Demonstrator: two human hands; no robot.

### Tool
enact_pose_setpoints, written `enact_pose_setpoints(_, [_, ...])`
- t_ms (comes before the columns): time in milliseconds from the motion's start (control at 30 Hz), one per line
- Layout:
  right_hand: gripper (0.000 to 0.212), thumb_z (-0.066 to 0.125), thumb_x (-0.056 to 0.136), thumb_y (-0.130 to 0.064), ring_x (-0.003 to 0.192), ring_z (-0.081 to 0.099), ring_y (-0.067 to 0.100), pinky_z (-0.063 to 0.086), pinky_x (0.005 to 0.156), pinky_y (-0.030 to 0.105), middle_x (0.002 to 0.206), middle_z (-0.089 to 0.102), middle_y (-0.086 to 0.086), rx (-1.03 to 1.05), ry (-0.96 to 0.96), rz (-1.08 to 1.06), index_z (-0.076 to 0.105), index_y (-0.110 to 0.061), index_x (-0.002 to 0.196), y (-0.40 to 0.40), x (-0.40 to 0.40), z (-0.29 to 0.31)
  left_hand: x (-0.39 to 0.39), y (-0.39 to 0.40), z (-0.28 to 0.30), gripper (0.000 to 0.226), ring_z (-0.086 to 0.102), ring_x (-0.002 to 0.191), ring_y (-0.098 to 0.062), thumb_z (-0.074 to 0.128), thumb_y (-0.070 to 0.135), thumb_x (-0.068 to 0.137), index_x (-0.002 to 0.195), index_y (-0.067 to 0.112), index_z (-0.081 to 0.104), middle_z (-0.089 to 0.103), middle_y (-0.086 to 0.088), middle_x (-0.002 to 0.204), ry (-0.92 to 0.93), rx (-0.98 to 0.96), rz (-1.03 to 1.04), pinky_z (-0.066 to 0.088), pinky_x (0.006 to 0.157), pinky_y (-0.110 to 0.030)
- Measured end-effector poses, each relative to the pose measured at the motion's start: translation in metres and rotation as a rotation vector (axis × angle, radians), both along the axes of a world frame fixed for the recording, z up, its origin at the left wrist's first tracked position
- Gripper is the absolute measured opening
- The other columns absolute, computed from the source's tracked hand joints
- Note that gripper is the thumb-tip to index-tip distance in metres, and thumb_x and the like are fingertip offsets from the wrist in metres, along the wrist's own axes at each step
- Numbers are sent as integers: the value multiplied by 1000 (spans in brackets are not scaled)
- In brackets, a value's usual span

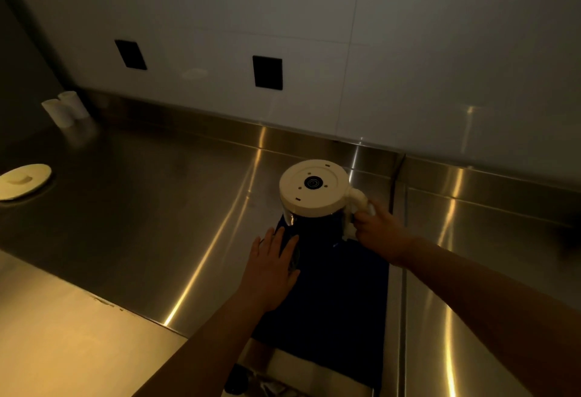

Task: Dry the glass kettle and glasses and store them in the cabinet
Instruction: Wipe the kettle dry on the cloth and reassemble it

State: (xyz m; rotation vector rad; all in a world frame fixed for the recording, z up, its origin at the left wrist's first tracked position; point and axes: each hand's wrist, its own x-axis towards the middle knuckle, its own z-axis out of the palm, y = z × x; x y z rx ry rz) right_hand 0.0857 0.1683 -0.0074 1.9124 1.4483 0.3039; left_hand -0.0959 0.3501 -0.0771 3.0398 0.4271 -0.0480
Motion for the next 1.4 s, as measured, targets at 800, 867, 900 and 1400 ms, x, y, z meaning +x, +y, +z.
enact_pose_setpoints(800, [52, 68, 79, -5, 135, 27, 42, 11, 111, 54, 139, 46, 14, -343, -342, 97, 53, -8, 128, -3, -48, -49, -1, -1, 1, 67, -9, 146, -25, 33, 48, 97, 152, 25, 3, -5, -6, 160, -39, -36, 11, -8, 116, -42])
enact_pose_setpoints(867, [57, 69, 77, -3, 136, 25, 44, 6, 109, 58, 141, 44, 16, -318, -332, 113, 50, -7, 131, 0, -40, -48, -2, -2, 1, 67, -9, 146, -25, 33, 48, 97, 152, 25, 2, -6, -6, 160, -38, -32, 6, -8, 116, -42])
enact_pose_setpoints(900, [58, 70, 76, -2, 136, 26, 43, 2, 107, 59, 141, 45, 15, -314, -335, 115, 51, -7, 131, -1, -37, -48, -2, -2, 1, 67, -9, 146, -24, 33, 48, 97, 152, 25, 2, -6, -5, 160, -38, -34, 5, -8, 116, -42])
enact_pose_setpoints(1400, [43, 91, 35, -33, 98, 66, 8, 40, 103, 30, 86, 72, -15, -210, -155, 264, 74, -37, 75, -18, -5, -18, -2, 0, -3, 67, -11, 146, -24, 32, 49, 97, 152, 26, -1, -8, -6, 160, -41, -27, 9, -11, 115, -41])
